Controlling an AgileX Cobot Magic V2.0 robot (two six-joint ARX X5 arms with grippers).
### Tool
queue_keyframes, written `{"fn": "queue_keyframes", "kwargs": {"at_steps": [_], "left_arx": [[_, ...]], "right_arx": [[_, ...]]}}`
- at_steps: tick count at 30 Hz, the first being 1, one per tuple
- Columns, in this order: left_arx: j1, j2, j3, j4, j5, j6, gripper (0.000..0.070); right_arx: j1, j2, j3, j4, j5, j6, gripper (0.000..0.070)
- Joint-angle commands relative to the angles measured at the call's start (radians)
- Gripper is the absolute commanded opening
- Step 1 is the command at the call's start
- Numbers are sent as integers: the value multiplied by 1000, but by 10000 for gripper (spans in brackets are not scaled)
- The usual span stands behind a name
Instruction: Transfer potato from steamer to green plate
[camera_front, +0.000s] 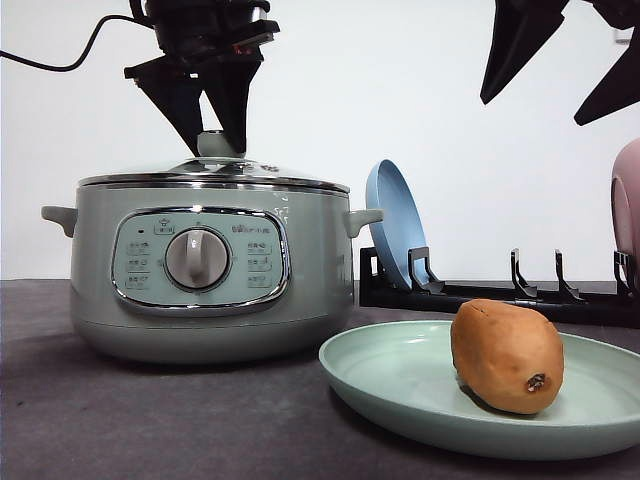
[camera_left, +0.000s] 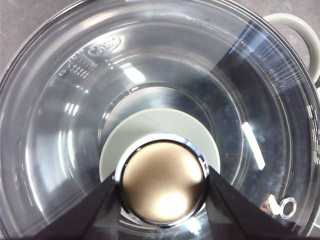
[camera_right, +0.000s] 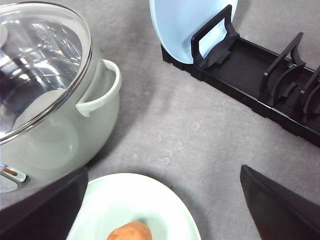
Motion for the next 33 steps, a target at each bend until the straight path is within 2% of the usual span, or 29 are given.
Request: {"fn": "queue_keyframes", "kwargs": {"at_steps": [1, 3, 7, 9, 20, 26, 33], "left_arx": [[-7, 56, 22, 15, 14, 0, 14], [-7, 56, 22, 12, 16, -1, 112], [-6, 44, 23, 12, 16, -3, 411], [-6, 30, 23, 12, 16, -3, 480], [-6, -130, 28, 18, 16, -8, 485], [-7, -232, 28, -36, 18, -8, 473], [-7, -328, 28, -124, 69, -8, 473]], "right_arx": [[4, 5, 17, 6, 0, -8, 614], [4, 5, 17, 6, 0, -9, 614], [4, 5, 17, 6, -1, -10, 614], [4, 5, 17, 6, -2, -13, 614], [4, 5, 17, 4, -43, -20, 614], [4, 5, 17, -22, -124, -20, 614], [4, 5, 17, -80, -272, -19, 614]]}}
